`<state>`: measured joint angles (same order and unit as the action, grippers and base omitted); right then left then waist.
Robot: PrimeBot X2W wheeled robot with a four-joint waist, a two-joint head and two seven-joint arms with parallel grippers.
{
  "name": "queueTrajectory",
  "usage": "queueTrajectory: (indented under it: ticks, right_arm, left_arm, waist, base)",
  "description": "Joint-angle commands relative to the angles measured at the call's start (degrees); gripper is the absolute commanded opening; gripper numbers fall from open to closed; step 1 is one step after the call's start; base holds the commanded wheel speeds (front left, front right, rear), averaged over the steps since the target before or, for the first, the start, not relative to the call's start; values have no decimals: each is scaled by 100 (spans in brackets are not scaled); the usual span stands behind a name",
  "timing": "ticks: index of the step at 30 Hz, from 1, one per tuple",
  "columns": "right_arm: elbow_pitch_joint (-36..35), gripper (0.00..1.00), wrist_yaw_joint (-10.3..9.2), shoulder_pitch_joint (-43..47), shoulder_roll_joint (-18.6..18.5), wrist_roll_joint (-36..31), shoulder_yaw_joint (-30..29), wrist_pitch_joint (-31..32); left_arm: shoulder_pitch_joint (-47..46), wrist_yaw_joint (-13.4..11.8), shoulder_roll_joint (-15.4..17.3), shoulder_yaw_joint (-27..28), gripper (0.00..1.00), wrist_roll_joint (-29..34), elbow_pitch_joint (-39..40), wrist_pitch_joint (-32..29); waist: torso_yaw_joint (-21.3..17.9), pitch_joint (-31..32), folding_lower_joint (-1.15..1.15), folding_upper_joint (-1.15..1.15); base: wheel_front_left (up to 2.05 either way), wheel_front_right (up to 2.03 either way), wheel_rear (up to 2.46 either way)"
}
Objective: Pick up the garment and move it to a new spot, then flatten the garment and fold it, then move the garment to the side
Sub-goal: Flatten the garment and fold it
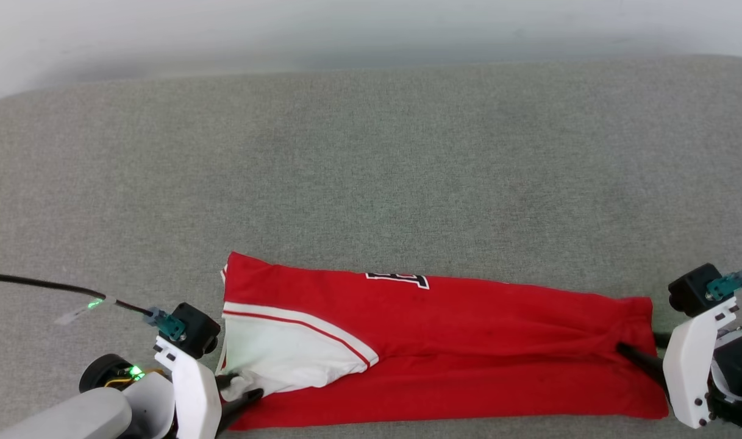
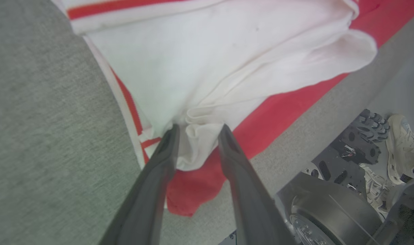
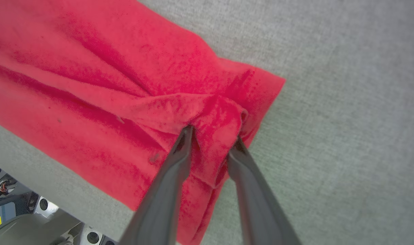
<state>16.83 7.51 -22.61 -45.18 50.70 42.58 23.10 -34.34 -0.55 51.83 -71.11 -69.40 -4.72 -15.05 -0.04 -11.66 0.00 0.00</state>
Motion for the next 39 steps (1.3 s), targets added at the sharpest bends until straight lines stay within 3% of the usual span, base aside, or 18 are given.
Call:
queueTrajectory:
  ticks: [1,6,12,18,26,32,39]
  right_arm:
    - [-94,100,-3,-33,-40,-18,-21,-94]
    - [-505,100,-4,-29,-251,-6,-343,-443]
    - [-890,100,-4,221,-411,3,-1006,-715]
    - [-686,100,-3,646,-225,82,-1851,-818]
    - [-149,100,-3,1176,188,603,-2591,-481]
    - [64,100,-3,1396,574,1059,-2788,-130]
    - [294,100,-3,1531,976,1393,-2605,338]
  left_arm:
    - [62,-58,53,27,100,129,-11,126]
    - [99,-401,211,213,100,465,327,752]
    - [231,-1087,324,569,100,674,721,1632]
    - [433,-1930,112,955,100,1002,651,2717]
    - [877,-2705,-474,1860,100,1647,565,3029]
    - [1599,-2929,-1123,3063,100,2736,617,3027]
    - [2358,-2701,-1932,4161,100,3801,619,3029]
  waist:
    - [-10,68,0,0]
    - [-16,270,0,0]
    - [21,384,0,0]
    - [75,352,0,0]
    - [151,251,0,0]
    - [218,178,0,0]
    - [324,97,0,0]
  base:
    - [0,0,0]
    - [0,0,0]
    - [0,0,0]
    - [0,0,0]
    - [0,0,0]
    - [0,0,0]
    - [0,0,0]
